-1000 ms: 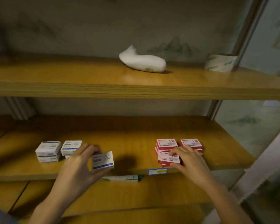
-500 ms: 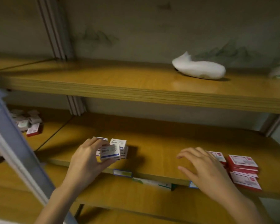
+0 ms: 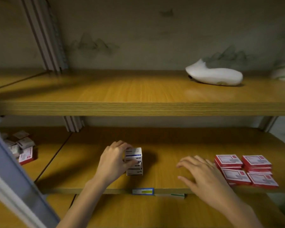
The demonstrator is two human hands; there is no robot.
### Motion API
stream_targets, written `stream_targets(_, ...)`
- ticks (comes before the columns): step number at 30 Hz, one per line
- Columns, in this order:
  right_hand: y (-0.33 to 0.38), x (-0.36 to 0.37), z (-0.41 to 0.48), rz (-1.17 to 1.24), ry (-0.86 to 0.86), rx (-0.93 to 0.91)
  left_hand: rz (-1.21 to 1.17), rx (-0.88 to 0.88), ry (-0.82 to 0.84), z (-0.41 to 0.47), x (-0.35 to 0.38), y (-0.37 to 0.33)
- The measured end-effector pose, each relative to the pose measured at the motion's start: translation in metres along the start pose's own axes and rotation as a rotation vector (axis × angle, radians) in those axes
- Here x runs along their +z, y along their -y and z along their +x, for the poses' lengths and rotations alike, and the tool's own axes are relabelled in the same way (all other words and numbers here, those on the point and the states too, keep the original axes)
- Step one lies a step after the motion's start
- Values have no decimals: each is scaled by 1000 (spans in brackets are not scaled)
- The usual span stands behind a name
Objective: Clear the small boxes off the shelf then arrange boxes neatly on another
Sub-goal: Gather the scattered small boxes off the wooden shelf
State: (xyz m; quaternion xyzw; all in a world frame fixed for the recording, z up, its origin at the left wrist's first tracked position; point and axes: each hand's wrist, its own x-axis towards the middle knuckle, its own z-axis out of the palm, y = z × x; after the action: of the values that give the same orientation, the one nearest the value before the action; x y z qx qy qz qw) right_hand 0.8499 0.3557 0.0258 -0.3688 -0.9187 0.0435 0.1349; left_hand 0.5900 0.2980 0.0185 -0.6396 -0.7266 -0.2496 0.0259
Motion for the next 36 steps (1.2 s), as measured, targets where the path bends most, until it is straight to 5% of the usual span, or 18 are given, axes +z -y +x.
stream_targets(15, 84, 11, 42, 90, 54, -332, 161, -173, -138, -95, -65, 13)
stream_targets(27, 267, 62, 59, 277, 219, -824, 360, -739, -209, -282, -145, 64)
stream_targets(36, 417, 99, 73, 287, 206, -871, 380, -765, -195, -359, -210, 172)
